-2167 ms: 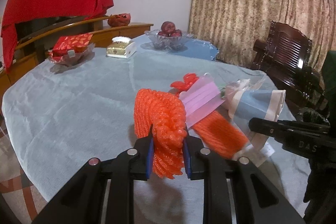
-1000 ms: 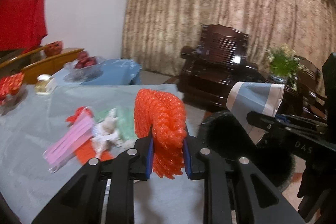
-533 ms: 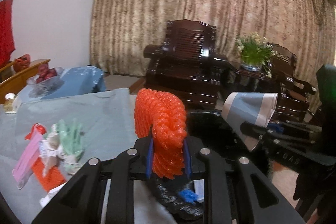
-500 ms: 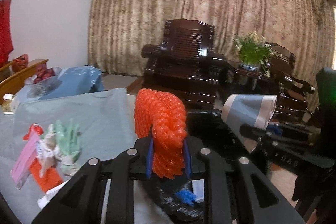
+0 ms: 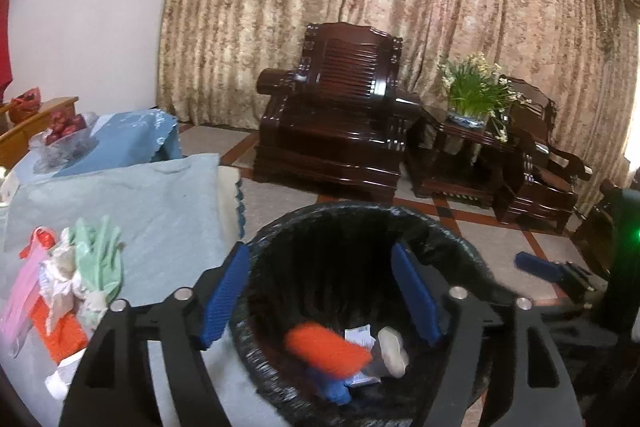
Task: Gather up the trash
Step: 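Carry the orange net and paper cup over the bin and release both, then move the left gripper to the white tube and grasp it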
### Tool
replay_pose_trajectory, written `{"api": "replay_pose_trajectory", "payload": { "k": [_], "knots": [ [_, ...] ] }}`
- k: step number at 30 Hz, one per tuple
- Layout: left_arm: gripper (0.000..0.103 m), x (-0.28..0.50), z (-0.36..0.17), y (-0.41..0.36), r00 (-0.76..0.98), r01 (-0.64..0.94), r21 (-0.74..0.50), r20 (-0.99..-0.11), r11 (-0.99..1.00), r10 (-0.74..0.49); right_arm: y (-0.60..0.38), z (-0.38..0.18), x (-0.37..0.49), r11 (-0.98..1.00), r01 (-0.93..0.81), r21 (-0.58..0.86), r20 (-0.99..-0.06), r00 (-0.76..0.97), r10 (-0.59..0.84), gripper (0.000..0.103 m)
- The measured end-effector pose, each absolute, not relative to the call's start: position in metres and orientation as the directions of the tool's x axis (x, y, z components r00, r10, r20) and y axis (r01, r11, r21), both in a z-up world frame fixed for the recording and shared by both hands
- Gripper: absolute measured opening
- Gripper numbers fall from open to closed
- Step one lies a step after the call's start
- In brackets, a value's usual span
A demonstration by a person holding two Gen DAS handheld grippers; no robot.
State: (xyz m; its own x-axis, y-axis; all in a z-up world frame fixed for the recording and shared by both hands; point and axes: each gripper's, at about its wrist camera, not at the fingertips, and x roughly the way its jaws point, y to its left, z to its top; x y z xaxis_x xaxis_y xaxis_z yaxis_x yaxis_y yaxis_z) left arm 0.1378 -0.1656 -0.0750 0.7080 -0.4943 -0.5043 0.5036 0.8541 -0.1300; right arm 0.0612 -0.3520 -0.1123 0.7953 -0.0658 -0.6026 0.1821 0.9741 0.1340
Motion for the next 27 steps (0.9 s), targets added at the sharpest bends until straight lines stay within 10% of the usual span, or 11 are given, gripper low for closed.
{"api": "replay_pose_trajectory", "payload": {
  "k": [20, 27],
  "knots": [
    [0.081, 0.108, -0.132, 0.032, 0.818, 0.106, -0.014, -0.568, 0.994, -0.096, -0.212, -0.108, 0.078, 0.984, -0.108, 0.144, -0.569, 0.804, 0.172, 0.094],
    [0.058, 0.111, -0.157, 0.062, 0.776, 0.058, -0.057, -0.625, 0.997, -0.082, -0.181, -0.113, 0.083, 0.980, -0.152, 0.127, -0.599, 0.776, 0.198, 0.094]
  ]
}}
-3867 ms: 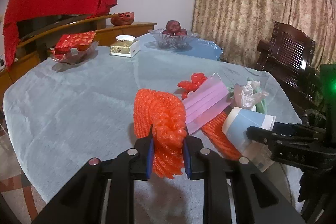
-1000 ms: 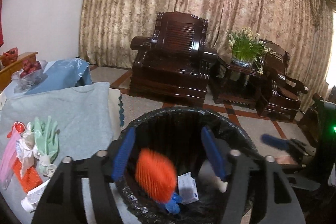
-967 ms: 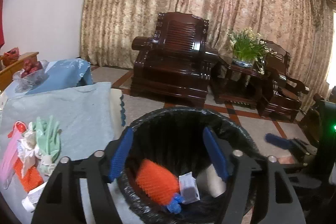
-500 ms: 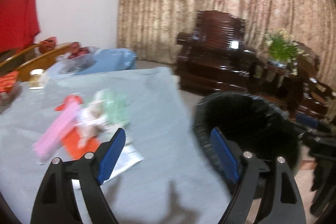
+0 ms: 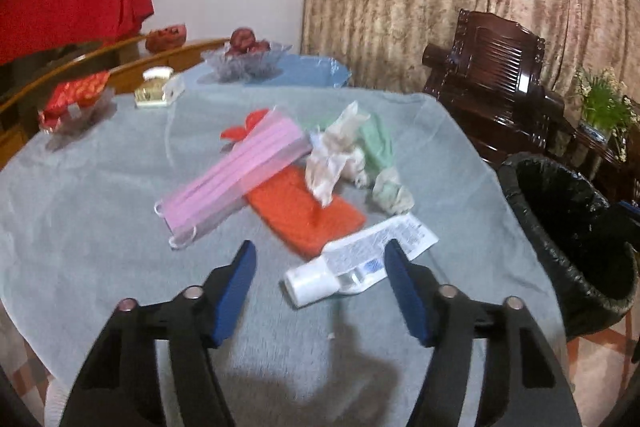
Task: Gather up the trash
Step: 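Move the left gripper to the white tube and grasp it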
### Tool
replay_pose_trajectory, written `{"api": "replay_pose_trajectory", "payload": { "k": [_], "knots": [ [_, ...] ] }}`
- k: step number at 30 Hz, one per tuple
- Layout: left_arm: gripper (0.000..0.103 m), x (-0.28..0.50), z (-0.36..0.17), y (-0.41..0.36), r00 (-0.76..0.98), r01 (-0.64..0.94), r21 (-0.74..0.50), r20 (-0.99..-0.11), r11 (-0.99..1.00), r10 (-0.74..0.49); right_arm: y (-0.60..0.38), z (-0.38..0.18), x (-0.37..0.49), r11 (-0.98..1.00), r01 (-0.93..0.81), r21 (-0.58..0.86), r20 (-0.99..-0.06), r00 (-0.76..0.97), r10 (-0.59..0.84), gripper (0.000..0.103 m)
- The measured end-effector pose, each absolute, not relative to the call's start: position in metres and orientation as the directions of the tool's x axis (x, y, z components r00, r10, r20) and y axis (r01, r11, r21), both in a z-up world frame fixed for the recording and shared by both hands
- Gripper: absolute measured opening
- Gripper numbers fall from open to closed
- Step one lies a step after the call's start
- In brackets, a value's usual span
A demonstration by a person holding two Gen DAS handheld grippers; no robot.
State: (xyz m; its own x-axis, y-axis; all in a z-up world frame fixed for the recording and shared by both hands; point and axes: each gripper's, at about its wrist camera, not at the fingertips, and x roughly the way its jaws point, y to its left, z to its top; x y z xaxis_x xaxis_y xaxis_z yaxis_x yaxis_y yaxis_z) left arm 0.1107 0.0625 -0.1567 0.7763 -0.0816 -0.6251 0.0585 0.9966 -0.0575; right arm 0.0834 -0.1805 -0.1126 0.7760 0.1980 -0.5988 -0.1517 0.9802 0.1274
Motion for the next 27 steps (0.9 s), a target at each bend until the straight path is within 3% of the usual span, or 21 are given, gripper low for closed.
{"api": "replay_pose_trajectory", "payload": {
  "k": [6, 12, 18, 22, 27],
  "knots": [
    [0.034, 0.122, -0.177, 0.067, 0.721, 0.070, -0.134, -0.678, 0.989, -0.143, -0.176, -0.115, 0.083, 0.983, -0.156, 0.099, -0.616, 0.766, 0.184, 0.094],
    [0.031, 0.122, -0.181, 0.066, 0.703, 0.088, -0.177, -0.687, 0.980, -0.187, -0.176, -0.118, 0.083, 0.985, -0.149, 0.085, -0.627, 0.760, 0.169, 0.094],
    [0.031, 0.098, -0.181, 0.035, 0.635, 0.210, -0.215, -0.712, 0.954, -0.300, -0.177, -0.118, 0.082, 0.986, -0.140, 0.091, -0.626, 0.762, 0.166, 0.094],
    [0.034, 0.095, -0.172, 0.027, 0.674, 0.213, -0.135, -0.697, 0.968, -0.246, -0.182, -0.118, 0.082, 0.987, -0.130, 0.097, -0.625, 0.763, 0.162, 0.094],
    [0.055, 0.103, -0.170, 0.037, 0.704, 0.152, -0.102, -0.687, 0.983, -0.180, -0.184, -0.118, 0.083, 0.987, -0.130, 0.098, -0.627, 0.762, 0.162, 0.094]
  ]
}}
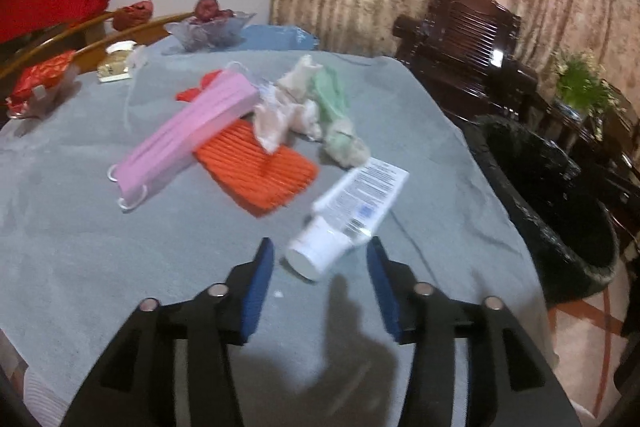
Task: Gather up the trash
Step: 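Move the left gripper to the white tube and grasp it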
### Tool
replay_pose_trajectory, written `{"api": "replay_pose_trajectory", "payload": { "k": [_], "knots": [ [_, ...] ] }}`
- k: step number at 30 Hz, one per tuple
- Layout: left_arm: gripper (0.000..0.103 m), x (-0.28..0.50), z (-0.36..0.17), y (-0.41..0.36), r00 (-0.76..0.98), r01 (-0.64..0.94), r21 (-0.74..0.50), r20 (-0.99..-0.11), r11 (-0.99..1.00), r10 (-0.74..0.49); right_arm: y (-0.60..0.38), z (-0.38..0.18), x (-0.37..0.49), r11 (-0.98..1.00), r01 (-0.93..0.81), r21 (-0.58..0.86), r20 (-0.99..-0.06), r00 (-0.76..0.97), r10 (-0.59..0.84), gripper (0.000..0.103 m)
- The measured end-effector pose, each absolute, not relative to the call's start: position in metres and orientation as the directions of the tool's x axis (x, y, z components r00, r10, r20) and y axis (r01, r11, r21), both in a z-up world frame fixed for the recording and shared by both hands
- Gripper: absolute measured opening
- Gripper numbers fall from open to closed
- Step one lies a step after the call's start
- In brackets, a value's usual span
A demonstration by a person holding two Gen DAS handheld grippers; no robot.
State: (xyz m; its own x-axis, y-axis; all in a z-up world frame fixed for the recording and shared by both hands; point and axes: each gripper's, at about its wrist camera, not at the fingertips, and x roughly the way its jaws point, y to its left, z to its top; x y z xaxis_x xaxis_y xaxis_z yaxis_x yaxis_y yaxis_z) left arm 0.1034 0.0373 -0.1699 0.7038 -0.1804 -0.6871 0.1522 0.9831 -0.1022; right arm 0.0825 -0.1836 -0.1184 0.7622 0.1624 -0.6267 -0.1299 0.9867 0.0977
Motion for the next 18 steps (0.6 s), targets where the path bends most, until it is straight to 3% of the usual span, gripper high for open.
{"api": "replay_pose_trajectory", "payload": {
  "k": [7, 8, 11, 13, 15, 16, 17, 18],
  "knots": [
    [0.061, 0.131, -0.186, 0.035, 0.657, 0.185, -0.129, -0.721, 0.974, -0.221, -0.184, -0.117, 0.082, 0.987, -0.129, 0.095, -0.627, 0.762, 0.160, 0.094],
    [0.059, 0.132, -0.188, 0.033, 0.652, 0.185, -0.134, -0.725, 0.974, -0.224, -0.185, -0.116, 0.082, 0.987, -0.127, 0.094, -0.627, 0.763, 0.157, 0.094],
    [0.039, 0.129, -0.192, 0.029, 0.633, 0.190, -0.157, -0.735, 0.969, -0.243, -0.187, -0.115, 0.083, 0.989, -0.116, 0.097, -0.627, 0.764, 0.151, 0.094],
    [0.038, 0.121, -0.192, 0.024, 0.613, 0.214, -0.184, -0.739, 0.959, -0.279, -0.189, -0.116, 0.084, 0.989, -0.110, 0.097, -0.629, 0.764, 0.146, 0.094],
    [0.045, 0.114, -0.190, 0.016, 0.601, 0.244, -0.188, -0.740, 0.951, -0.300, -0.190, -0.117, 0.086, 0.989, -0.106, 0.099, -0.632, 0.761, 0.145, 0.094],
    [0.052, 0.112, -0.188, 0.012, 0.600, 0.255, -0.180, -0.741, 0.950, -0.301, -0.189, -0.117, 0.086, 0.989, -0.105, 0.101, -0.633, 0.760, 0.145, 0.094],
    [0.065, 0.111, -0.187, 0.009, 0.607, 0.253, -0.167, -0.740, 0.953, -0.291, -0.189, -0.117, 0.086, 0.989, -0.105, 0.101, -0.633, 0.760, 0.145, 0.094],
    [0.070, 0.111, -0.184, 0.008, 0.618, 0.247, -0.155, -0.735, 0.957, -0.279, -0.189, -0.117, 0.087, 0.989, -0.107, 0.101, -0.634, 0.760, 0.146, 0.094]
  ]
}}
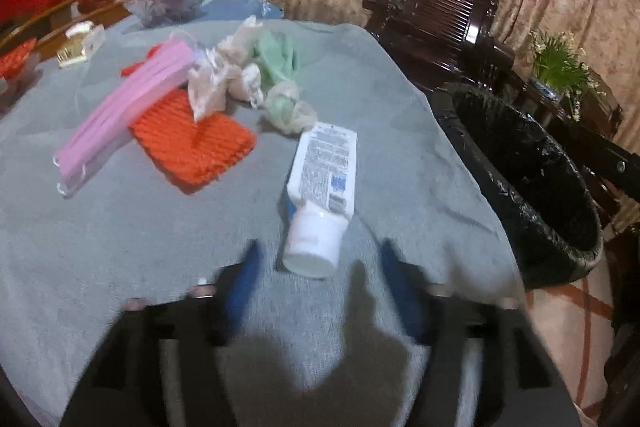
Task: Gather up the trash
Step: 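Move the left gripper to the white tube and grasp it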
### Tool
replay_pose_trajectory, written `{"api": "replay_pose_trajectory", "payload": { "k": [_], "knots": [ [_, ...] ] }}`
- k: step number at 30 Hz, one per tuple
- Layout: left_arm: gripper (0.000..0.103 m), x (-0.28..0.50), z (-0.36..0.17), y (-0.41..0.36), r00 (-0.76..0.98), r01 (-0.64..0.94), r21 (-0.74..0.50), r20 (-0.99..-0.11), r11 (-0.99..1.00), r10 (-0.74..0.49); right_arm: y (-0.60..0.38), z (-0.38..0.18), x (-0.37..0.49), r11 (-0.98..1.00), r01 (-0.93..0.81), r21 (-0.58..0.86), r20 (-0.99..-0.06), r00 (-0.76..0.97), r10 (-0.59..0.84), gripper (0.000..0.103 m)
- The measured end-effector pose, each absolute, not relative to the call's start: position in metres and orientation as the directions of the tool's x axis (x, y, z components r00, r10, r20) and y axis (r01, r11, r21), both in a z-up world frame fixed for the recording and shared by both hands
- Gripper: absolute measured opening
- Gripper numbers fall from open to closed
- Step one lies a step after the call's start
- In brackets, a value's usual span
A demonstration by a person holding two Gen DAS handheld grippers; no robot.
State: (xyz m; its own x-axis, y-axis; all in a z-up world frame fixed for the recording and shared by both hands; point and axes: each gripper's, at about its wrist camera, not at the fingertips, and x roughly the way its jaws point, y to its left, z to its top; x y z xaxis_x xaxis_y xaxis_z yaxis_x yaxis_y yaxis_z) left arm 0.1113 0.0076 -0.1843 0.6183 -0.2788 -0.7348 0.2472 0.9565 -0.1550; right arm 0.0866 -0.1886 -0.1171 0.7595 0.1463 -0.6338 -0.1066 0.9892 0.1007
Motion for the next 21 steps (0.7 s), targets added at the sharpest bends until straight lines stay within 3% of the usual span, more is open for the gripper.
{"api": "replay_pose_trajectory", "payload": {
  "k": [11, 15, 17, 19, 21],
  "knots": [
    [0.070, 0.151, -0.195, -0.016, 0.587, 0.244, -0.088, -0.779, 0.966, -0.219, -0.194, -0.118, 0.086, 0.991, -0.092, 0.096, -0.630, 0.766, 0.132, 0.094],
    [0.046, 0.148, -0.194, -0.021, 0.600, 0.248, -0.054, -0.776, 0.967, -0.196, -0.197, -0.118, 0.087, 0.992, -0.078, 0.103, -0.627, 0.769, 0.126, 0.094],
    [0.041, 0.147, -0.192, -0.017, 0.606, 0.234, -0.069, -0.769, 0.970, -0.201, -0.199, -0.117, 0.087, 0.991, -0.080, 0.105, -0.628, 0.768, 0.128, 0.094],
    [0.029, 0.145, -0.190, -0.012, 0.615, 0.220, -0.083, -0.761, 0.972, -0.205, -0.199, -0.117, 0.087, 0.991, -0.083, 0.103, -0.628, 0.768, 0.130, 0.094],
    [0.027, 0.143, -0.185, -0.010, 0.626, 0.217, -0.088, -0.752, 0.972, -0.207, -0.198, -0.116, 0.086, 0.991, -0.087, 0.103, -0.626, 0.768, 0.133, 0.094]
  ]
}}
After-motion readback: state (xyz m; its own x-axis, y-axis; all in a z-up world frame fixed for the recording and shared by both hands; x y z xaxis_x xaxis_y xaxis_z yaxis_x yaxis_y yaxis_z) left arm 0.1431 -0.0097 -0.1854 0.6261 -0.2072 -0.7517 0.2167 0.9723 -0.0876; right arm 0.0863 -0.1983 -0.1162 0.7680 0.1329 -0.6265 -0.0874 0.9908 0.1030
